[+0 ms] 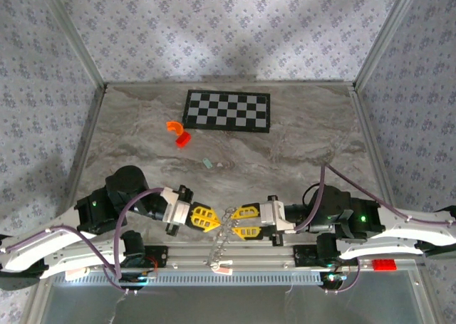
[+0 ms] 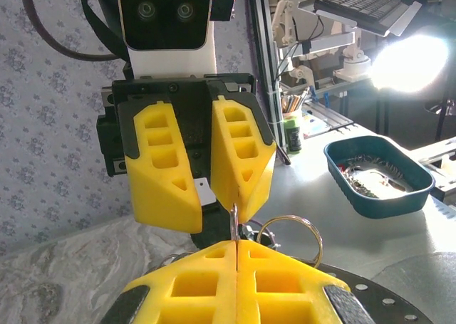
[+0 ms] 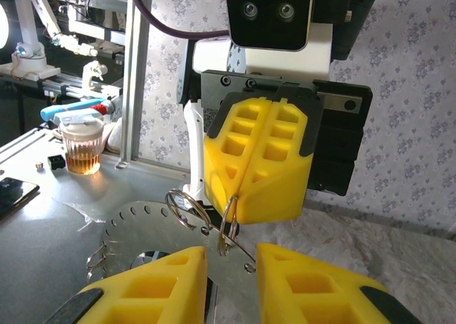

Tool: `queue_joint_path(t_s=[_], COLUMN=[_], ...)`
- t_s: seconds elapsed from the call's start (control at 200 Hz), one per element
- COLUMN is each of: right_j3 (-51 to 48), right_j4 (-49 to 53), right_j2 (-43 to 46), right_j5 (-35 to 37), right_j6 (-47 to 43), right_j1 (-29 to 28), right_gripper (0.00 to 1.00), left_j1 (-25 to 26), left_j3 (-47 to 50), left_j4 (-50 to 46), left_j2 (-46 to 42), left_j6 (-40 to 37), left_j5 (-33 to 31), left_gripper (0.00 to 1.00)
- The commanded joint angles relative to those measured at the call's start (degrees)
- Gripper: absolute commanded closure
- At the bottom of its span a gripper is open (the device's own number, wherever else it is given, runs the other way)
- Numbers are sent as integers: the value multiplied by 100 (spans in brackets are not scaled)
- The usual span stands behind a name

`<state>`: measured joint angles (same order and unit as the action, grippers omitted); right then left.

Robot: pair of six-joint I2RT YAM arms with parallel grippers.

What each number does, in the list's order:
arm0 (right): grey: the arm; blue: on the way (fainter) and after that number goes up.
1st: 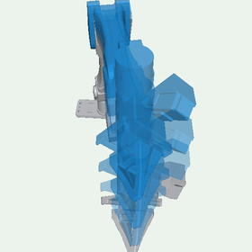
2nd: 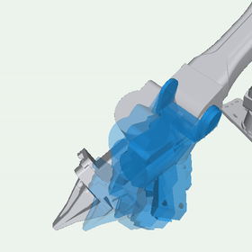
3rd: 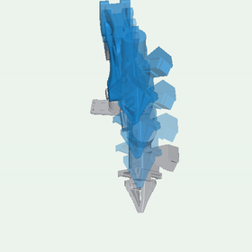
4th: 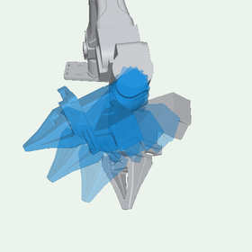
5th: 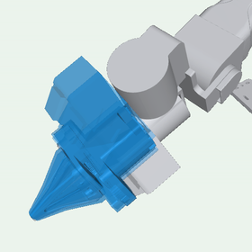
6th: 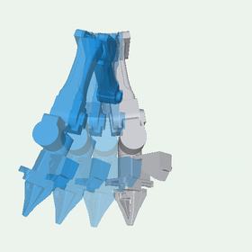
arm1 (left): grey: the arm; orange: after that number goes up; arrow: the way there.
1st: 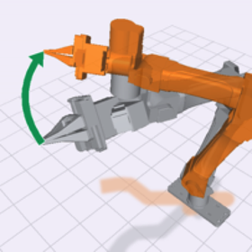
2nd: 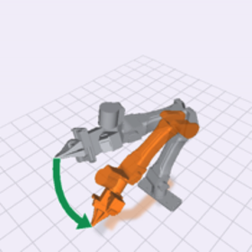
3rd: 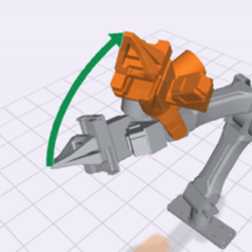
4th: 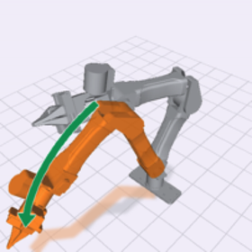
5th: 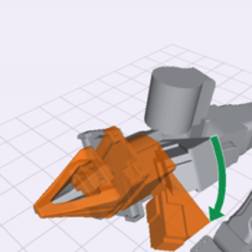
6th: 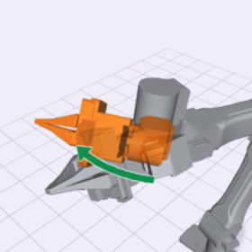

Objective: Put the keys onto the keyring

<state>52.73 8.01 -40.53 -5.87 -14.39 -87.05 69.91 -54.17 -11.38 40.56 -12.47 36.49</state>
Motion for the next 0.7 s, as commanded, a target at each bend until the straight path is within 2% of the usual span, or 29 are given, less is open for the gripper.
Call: queue_joint_path(t_s=[0.0,0.255,0.425,0.535,0.575,0.695], right_j3=[-9,-33,-230,-370,-402,-516], right_j4=[-230,18,214,180,171,138], right_j2=[-23,-123,12,119,145,186], right_j5=[-125,437,744,932,915,613], right_j6=[56,-87,-115,-75,-26,147], right_j1=[-38,-36,10,217,345,860], right_gripper=[76,89,92,82,75,62], left_j1=[38,38,39,32,19,-240], left_j3=[-163,-190,-27,66,74,79], left_j4=[197,-11,20,35,4,-73], left_j2=[2,197,157,170,182,215], left_j6=[-71,-373,-754,-1031,-1138,-1341], left_j5=[138,-259,-897,-1226,-1287,-1012], left_gripper=[100,100,100,100,100,100])
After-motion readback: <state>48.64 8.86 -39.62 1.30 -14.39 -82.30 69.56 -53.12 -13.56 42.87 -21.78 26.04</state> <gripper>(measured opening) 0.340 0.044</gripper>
